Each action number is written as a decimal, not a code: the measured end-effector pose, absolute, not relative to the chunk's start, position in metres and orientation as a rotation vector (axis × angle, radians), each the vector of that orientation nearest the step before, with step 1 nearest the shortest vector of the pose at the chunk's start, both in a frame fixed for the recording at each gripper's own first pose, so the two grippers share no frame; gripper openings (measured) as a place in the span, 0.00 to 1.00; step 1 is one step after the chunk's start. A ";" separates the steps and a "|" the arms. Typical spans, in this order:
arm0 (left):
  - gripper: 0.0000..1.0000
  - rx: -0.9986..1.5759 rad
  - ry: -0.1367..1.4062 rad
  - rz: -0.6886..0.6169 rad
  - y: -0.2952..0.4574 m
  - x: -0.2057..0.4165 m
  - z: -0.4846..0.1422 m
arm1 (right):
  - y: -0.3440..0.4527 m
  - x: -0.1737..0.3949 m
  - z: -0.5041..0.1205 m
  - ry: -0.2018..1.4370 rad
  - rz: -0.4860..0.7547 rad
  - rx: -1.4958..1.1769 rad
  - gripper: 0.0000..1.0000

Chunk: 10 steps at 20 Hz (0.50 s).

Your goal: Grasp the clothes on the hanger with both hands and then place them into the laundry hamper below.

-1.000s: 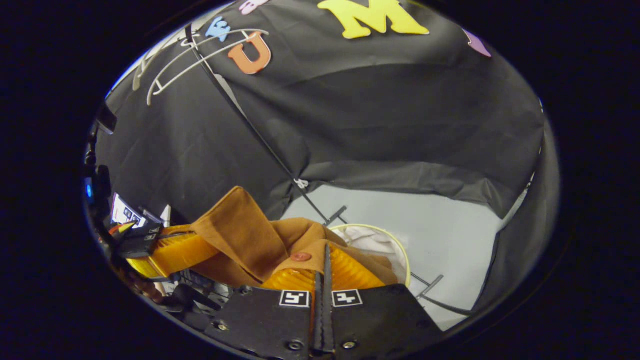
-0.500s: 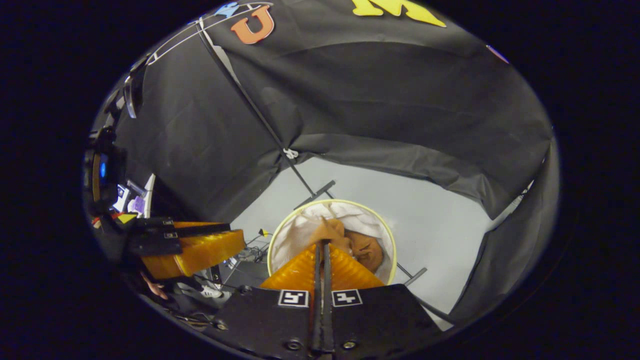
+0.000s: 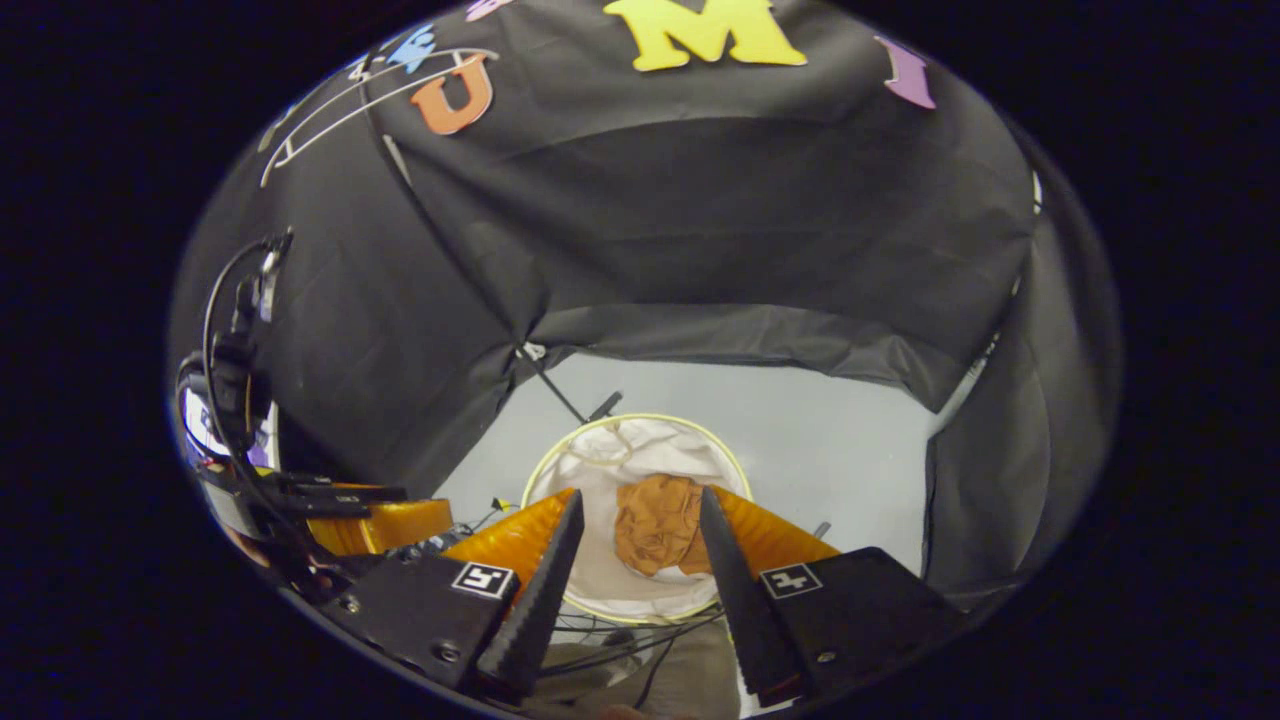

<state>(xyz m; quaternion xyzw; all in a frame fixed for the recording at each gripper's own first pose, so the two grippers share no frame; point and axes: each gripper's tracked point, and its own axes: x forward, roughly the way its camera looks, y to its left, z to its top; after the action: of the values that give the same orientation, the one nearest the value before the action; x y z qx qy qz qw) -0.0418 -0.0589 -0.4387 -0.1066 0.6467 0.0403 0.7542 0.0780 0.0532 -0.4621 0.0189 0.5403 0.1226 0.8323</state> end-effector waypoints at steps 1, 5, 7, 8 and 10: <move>0.92 -0.216 1.406 0.078 -0.051 -0.046 -0.432 | 0.053 0.072 -0.456 1.126 0.238 0.051 0.76; 0.93 -0.163 1.335 0.025 -0.037 -0.047 -0.400 | 0.047 0.047 -0.419 1.047 0.168 0.083 0.76; 0.93 -0.161 1.286 -0.007 -0.041 -0.043 -0.378 | 0.048 0.035 -0.399 1.005 0.146 0.089 0.76; 0.93 -0.163 1.255 -0.027 -0.044 -0.042 -0.367 | 0.050 0.029 -0.390 0.982 0.139 0.091 0.76; 0.93 -0.162 1.193 -0.072 -0.053 -0.041 -0.342 | 0.046 0.018 -0.372 0.934 0.125 0.090 0.76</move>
<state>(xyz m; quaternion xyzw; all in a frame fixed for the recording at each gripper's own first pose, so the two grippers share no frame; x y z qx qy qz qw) -0.0409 -0.0534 -0.3420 -0.0760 0.5609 -0.0341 0.8237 0.0176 0.0464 -0.3724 0.0432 0.4496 0.0603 0.8901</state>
